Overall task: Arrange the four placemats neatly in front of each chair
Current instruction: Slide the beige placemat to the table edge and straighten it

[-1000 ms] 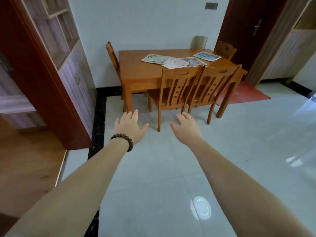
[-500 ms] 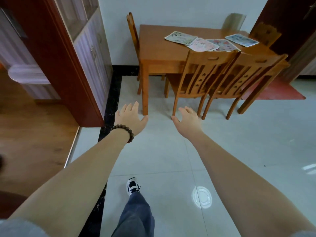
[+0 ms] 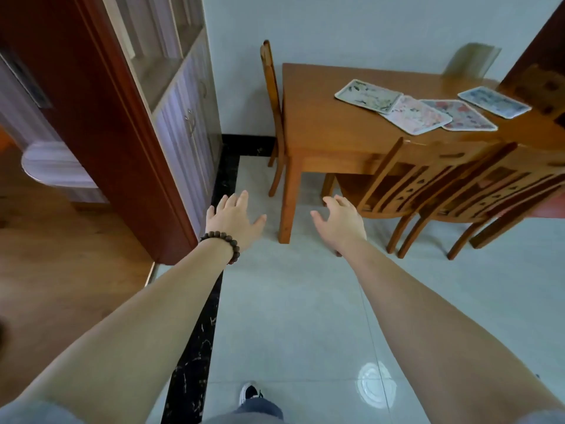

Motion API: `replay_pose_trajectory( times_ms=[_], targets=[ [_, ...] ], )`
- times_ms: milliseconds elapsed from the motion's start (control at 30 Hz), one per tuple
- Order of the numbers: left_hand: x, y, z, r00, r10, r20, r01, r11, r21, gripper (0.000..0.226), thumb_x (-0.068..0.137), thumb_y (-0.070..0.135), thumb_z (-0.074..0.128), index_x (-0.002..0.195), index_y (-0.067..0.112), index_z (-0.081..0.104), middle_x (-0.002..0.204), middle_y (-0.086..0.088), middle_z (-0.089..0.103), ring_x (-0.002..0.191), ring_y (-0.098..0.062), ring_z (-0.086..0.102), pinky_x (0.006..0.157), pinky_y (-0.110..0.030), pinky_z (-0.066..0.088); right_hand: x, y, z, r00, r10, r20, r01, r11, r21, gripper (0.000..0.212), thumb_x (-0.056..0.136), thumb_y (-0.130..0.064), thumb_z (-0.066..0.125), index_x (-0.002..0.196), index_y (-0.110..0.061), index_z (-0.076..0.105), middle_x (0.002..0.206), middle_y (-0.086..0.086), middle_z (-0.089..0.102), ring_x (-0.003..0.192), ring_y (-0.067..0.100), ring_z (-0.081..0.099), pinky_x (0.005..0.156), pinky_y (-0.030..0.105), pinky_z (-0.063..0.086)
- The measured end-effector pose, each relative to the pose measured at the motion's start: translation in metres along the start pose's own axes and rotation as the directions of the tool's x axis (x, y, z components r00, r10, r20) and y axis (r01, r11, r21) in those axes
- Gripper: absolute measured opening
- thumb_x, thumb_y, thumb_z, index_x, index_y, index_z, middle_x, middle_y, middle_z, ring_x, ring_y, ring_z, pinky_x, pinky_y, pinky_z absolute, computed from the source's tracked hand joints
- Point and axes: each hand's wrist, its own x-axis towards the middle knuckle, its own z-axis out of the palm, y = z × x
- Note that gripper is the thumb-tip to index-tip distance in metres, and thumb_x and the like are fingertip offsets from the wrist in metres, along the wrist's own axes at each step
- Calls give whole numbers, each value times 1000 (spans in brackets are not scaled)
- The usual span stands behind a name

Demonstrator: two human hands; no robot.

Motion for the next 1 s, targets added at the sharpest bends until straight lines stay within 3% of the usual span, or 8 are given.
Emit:
replay_pose_trajectory(
  times_ms=[533, 667, 833, 1000],
  targets=[
    [237, -39, 1, 1000, -2, 20, 2, 1000, -29, 74, 92, 57, 37, 151, 19, 15, 155, -6, 25, 144, -25, 16, 116, -48, 15, 239, -52, 17, 1000, 8, -19, -8, 1000, 1, 57, 95, -49, 41, 143, -19, 37, 154, 8, 29, 143, 27, 19, 114, 46, 23],
    [326, -34, 13, 999, 42, 32, -42, 999, 20, 75, 92, 58, 36, 151, 18, 15, 155, -7, 24, 143, -26, 16, 114, -51, 19, 325, -55, 29, 999, 24, -27, -23, 999, 26, 58, 95, -50, 41, 144, -19, 37, 154, 9, 29, 143, 27, 19, 114, 46, 20],
    [464, -14, 8, 994, 109, 9, -110, 986, 122, 77, 90, 60, 38, 151, 20, 14, 156, -6, 22, 144, -25, 14, 115, -48, 14, 457, -56, 26, 998, 59, -28, -57, 997, 59, 58, 94, -50, 41, 143, -20, 37, 153, 8, 30, 142, 26, 21, 115, 47, 20],
    [592, 32, -4, 973, 227, 31, -229, 966, 119, 76, 91, 60, 37, 151, 19, 15, 157, -6, 21, 145, -24, 12, 116, -48, 11, 568, -46, 5, 989, 145, -24, -143, 988, 59, 58, 94, -51, 41, 144, -22, 35, 154, 6, 28, 143, 25, 19, 116, 47, 19]
  ],
)
